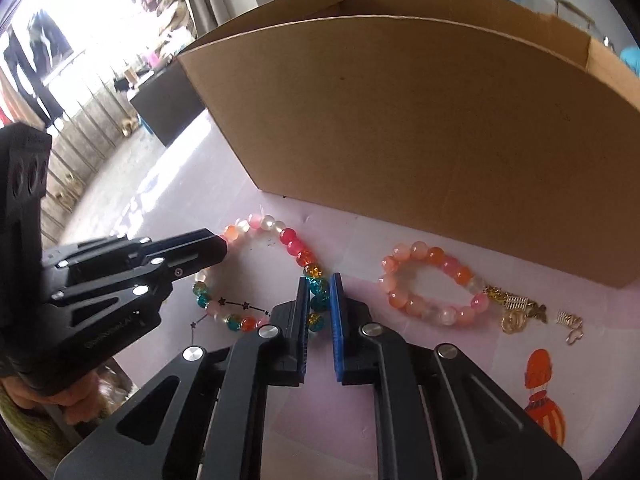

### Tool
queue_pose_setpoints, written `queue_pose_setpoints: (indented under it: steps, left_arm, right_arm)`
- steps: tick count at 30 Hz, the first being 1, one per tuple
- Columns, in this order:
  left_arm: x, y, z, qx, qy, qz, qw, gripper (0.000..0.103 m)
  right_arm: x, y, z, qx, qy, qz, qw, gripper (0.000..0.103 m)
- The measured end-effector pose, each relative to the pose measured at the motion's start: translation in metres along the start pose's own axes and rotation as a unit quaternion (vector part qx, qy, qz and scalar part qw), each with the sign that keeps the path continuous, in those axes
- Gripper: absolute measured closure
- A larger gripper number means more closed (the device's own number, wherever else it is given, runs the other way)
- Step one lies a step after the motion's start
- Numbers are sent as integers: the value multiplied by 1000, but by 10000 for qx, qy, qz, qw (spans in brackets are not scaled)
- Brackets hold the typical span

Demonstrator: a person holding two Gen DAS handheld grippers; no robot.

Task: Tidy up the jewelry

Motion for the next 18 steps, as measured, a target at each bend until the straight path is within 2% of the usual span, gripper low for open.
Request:
queue_pose_setpoints:
  steps: [3,10,18]
  left_arm:
    - [-1,1,2,-23,-20,4,10000,95]
    - [-12,-5,34,-386,-27,-131,9992,95]
    - [-49,-32,99,-1058,261,-504,9928,95]
  right_arm:
    - [-2,1,4,-83,-35,-48,9999,93]
    - [-6,3,32,-456,-74,-69,9989,93]
    - [-8,-4,92,-1076,-106,8,9941,93]
Point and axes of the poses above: each gripper's, at about its wrist camera, not at the fingertips, and z roughly against the way its jaws point, x to its left, y to its underside, the point moved 7 cm from there along -z, roughly the way its jaws point, and after that the axes turned 3 degrees about x, right-handed, at the moved point
